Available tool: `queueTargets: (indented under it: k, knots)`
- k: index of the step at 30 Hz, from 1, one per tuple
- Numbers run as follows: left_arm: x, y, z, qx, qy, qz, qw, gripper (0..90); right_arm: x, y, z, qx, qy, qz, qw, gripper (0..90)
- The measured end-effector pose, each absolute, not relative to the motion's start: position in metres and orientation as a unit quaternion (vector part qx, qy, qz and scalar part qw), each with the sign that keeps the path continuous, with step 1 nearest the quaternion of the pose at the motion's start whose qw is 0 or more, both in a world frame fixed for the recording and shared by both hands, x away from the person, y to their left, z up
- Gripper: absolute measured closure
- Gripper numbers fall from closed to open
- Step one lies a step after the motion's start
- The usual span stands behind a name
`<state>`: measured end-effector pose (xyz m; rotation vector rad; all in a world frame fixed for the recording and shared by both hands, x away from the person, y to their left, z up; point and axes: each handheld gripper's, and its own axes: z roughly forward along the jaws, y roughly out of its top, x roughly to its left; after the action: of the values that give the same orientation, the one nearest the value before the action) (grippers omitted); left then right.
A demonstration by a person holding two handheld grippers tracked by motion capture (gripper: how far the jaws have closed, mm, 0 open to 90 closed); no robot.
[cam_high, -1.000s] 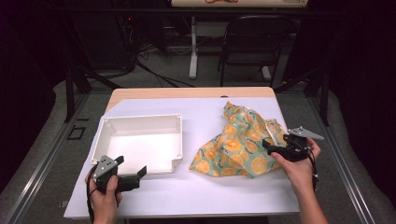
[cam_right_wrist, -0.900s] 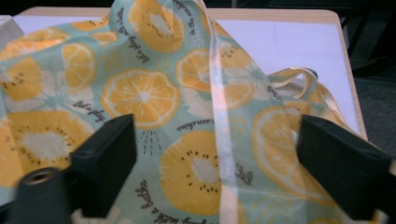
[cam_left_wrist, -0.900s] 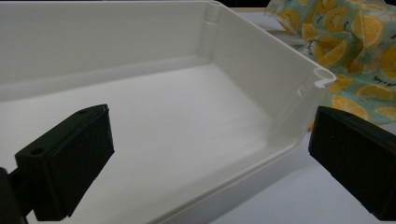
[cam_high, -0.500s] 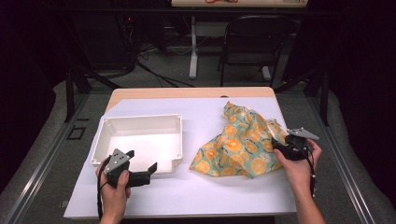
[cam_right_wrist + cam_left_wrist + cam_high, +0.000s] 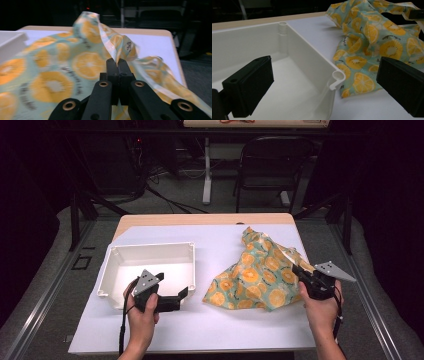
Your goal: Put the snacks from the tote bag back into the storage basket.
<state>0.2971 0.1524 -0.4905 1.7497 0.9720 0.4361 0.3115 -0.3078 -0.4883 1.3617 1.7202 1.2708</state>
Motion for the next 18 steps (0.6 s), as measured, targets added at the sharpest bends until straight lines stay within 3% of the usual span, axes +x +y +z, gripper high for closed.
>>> queueTargets:
  k: [18]
  knots:
    - [0.305, 0.096, -0.481, 0.746, 0.360, 0.149, 0.540, 8.8, 0.257, -0.229, -0.486, 0.385, 0.724, 0.530, 0.216, 90.0]
